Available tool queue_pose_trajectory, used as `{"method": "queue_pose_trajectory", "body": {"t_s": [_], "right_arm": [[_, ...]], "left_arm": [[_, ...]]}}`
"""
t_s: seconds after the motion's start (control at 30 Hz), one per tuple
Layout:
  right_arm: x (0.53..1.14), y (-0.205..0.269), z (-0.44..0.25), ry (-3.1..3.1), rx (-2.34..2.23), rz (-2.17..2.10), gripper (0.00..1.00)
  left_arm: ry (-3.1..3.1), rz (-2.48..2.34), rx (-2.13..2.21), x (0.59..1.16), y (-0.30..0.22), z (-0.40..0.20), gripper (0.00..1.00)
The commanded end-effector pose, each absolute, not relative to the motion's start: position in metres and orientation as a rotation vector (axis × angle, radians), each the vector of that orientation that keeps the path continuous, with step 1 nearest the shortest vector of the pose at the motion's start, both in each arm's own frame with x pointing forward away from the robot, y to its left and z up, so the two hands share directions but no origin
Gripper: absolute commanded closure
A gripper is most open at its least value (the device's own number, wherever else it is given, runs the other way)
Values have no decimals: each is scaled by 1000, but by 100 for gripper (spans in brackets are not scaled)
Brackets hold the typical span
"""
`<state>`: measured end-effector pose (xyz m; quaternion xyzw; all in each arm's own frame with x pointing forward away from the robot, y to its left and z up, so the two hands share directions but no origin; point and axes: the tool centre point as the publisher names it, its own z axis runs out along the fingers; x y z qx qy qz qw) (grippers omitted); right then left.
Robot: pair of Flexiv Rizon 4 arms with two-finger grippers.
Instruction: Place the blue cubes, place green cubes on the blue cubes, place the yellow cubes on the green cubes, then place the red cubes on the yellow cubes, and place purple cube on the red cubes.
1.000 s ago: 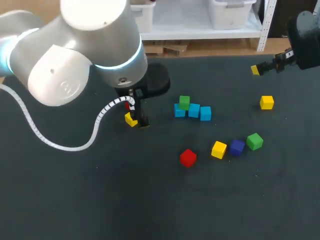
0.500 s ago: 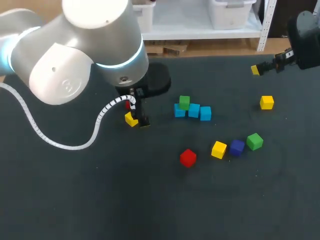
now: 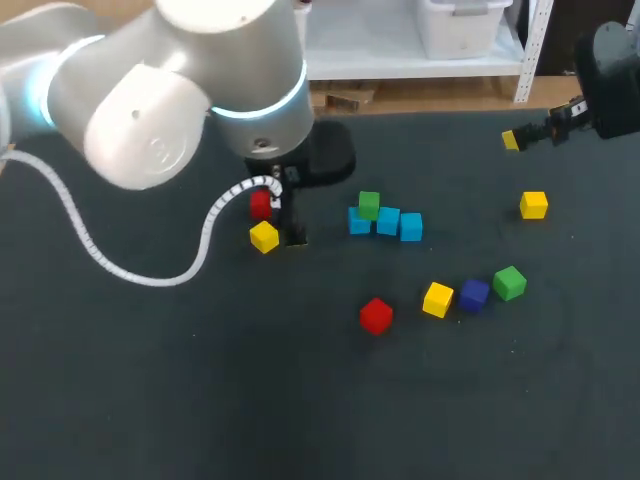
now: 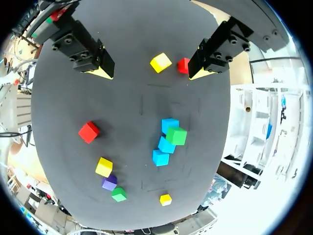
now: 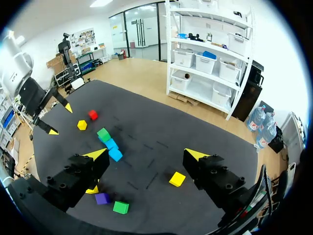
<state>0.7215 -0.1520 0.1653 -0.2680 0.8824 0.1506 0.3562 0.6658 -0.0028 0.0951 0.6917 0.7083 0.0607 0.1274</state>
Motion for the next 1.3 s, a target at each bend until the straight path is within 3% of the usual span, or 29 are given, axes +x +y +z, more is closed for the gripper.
{"method": "queue_pose_trajectory", "body": {"t_s": [0.03, 0.47, 0.93, 1.3], "right_arm": [[720, -151, 165, 2278, -687, 380, 0], [720, -151, 165, 2278, -687, 380, 0], [720, -151, 165, 2278, -687, 380, 0], [720, -151, 165, 2278, -687, 380, 0]], "left_arm": [[2111, 177, 2083, 691, -28, 88, 0], [2183, -25, 2193, 723, -78, 64, 0], [2159, -130, 2273, 748, -88, 46, 0], [2116, -184, 2313, 739, -102, 42, 20]]}}
